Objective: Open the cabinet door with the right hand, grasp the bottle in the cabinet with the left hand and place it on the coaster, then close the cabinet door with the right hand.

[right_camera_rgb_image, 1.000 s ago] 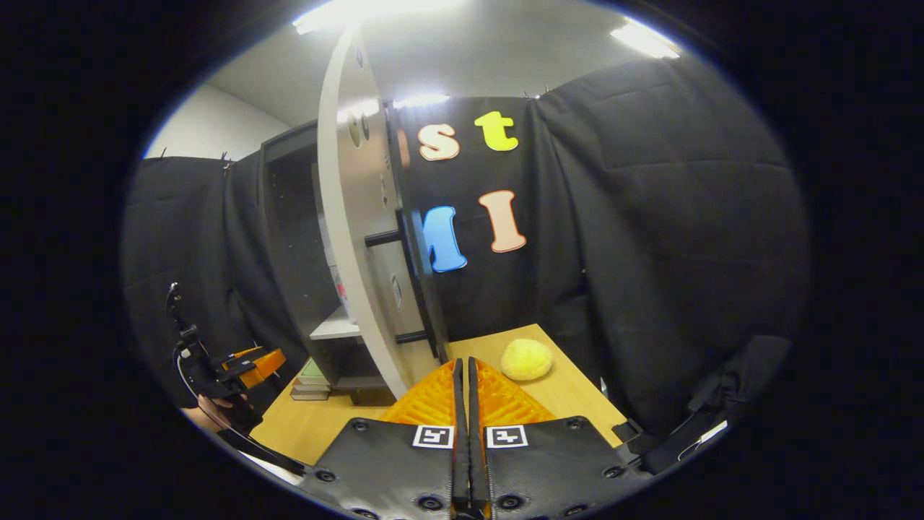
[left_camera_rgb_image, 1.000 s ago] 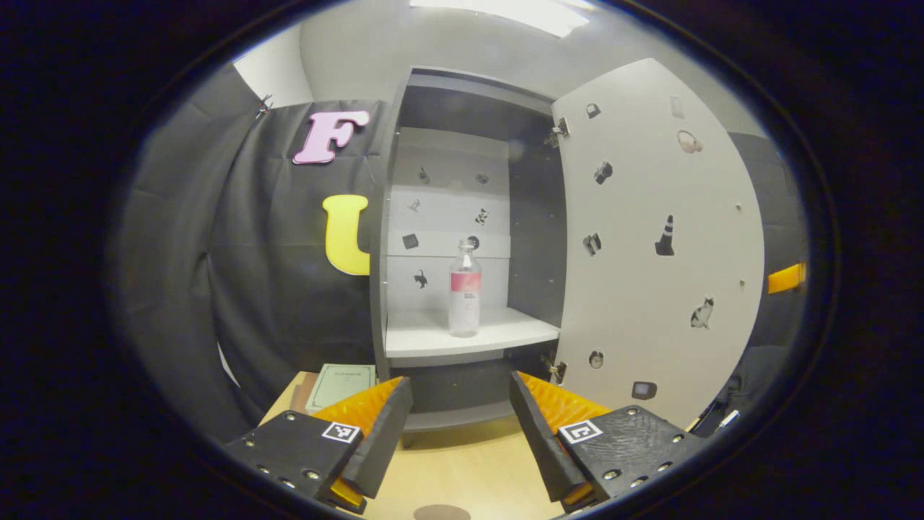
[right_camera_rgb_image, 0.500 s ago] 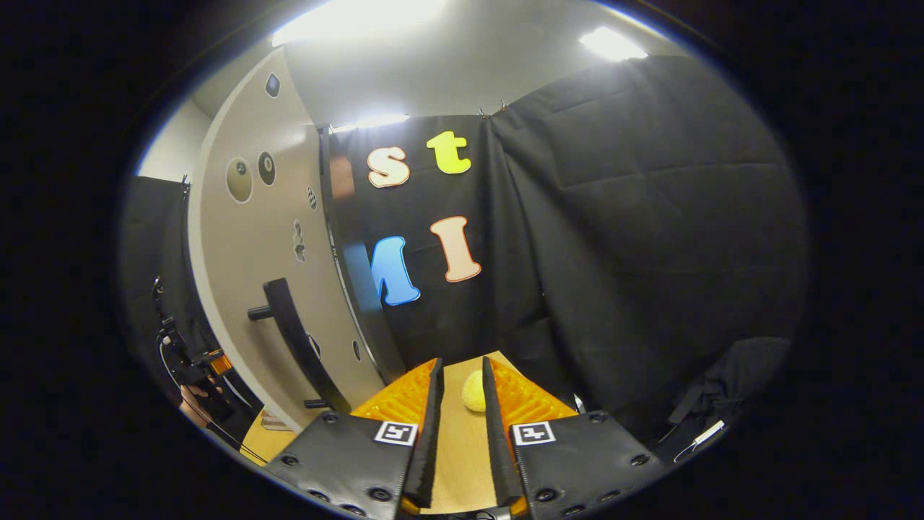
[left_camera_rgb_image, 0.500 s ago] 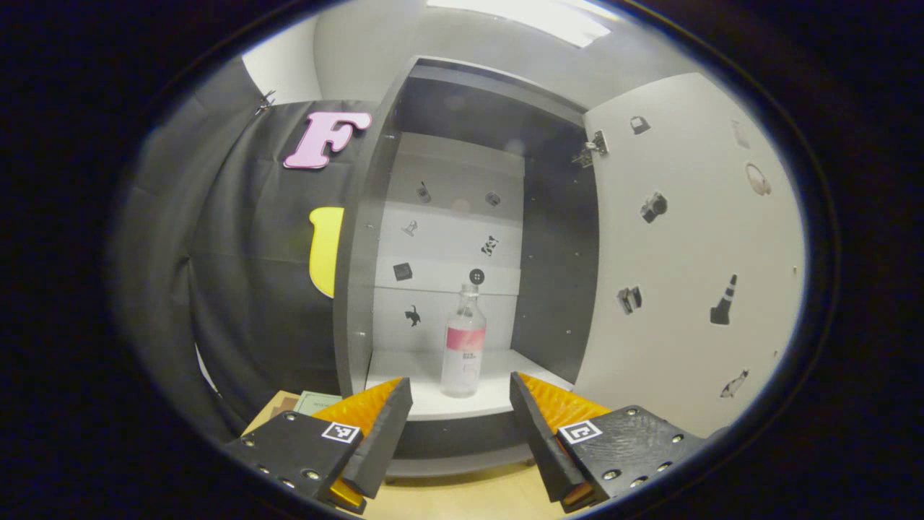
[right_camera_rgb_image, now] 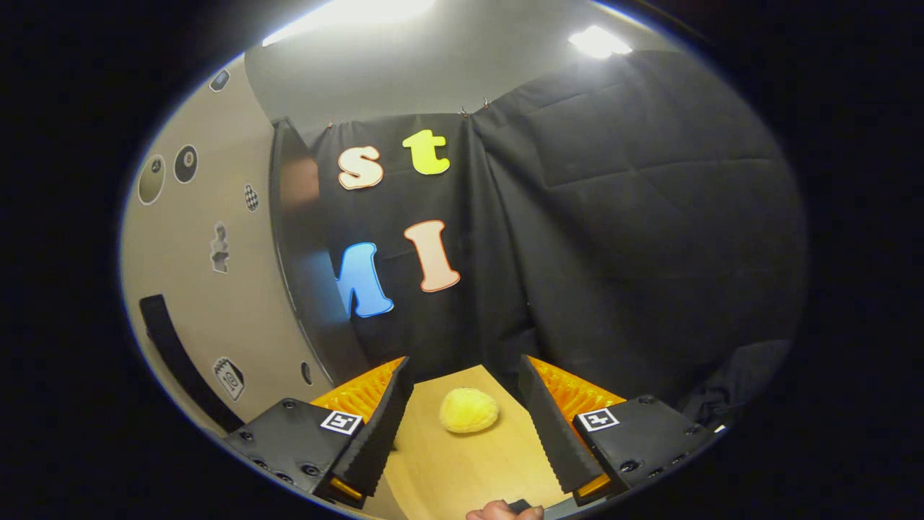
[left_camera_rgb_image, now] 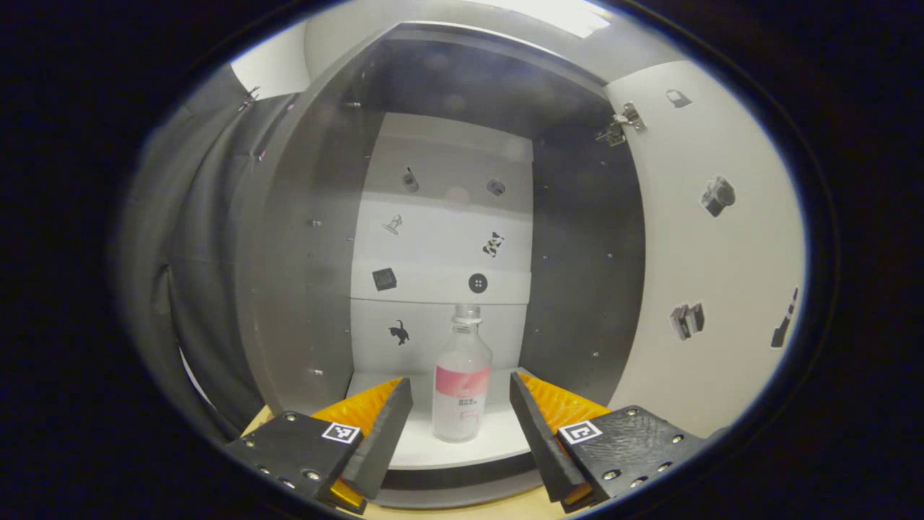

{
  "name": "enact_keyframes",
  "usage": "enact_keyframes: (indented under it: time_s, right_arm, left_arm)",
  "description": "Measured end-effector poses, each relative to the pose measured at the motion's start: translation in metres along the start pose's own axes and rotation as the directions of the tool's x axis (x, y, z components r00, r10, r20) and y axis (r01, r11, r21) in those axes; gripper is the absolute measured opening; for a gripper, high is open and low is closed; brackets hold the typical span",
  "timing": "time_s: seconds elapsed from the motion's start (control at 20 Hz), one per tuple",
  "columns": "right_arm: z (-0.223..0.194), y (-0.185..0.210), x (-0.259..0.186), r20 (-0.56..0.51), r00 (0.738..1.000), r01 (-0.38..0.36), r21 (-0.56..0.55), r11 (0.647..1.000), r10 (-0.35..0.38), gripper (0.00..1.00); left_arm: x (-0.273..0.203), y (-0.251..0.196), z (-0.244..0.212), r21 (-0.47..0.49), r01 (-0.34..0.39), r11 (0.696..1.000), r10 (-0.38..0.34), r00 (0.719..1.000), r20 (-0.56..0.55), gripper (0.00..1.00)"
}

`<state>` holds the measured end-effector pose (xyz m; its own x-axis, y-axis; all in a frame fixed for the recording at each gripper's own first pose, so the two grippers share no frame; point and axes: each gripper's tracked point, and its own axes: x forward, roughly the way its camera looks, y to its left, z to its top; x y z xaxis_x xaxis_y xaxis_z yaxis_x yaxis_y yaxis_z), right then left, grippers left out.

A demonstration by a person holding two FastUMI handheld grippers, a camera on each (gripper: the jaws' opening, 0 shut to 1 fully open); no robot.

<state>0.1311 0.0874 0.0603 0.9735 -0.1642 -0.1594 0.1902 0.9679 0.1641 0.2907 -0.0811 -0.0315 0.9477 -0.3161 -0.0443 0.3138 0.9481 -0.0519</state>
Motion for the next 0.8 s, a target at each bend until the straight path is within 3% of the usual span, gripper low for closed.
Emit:
enact_keyframes:
  time_s: [0.1, 0.15, 0.25, 0.3, 0.8]
  right_arm:
    - [-0.002, -0.006, 0.003, -0.007, 1.0, 0.02, -0.014, 1.0, -0.02, 0.99]
    - [-0.002, -0.007, 0.006, -0.012, 1.0, 0.027, -0.017, 1.0, -0.027, 0.92]
    - [-0.005, -0.01, 0.011, -0.026, 0.999, 0.043, -0.017, 0.999, -0.043, 0.92]
    - [-0.007, -0.011, 0.011, -0.032, 0.998, 0.051, -0.017, 0.999, -0.052, 0.98]
    - [-0.006, -0.015, 0.022, -0.053, 0.994, 0.09, -0.008, 0.996, -0.09, 0.98]
  left_arm:
    - [0.021, 0.0, -0.005, -0.004, 0.003, 1.0, -0.003, 1.0, -0.001, 0.86]
    - [0.03, 0.001, -0.006, -0.01, 0.003, 1.0, -0.003, 1.0, -0.006, 0.84]
    - [0.047, 0.0, -0.007, -0.026, 0.009, 1.0, -0.009, 1.0, -0.007, 0.82]
    - [0.053, 0.0, -0.01, -0.027, 0.011, 1.0, -0.011, 1.0, -0.01, 0.82]
    - [0.09, -0.006, -0.034, -0.001, 0.032, 0.999, -0.032, 0.998, -0.052, 0.83]
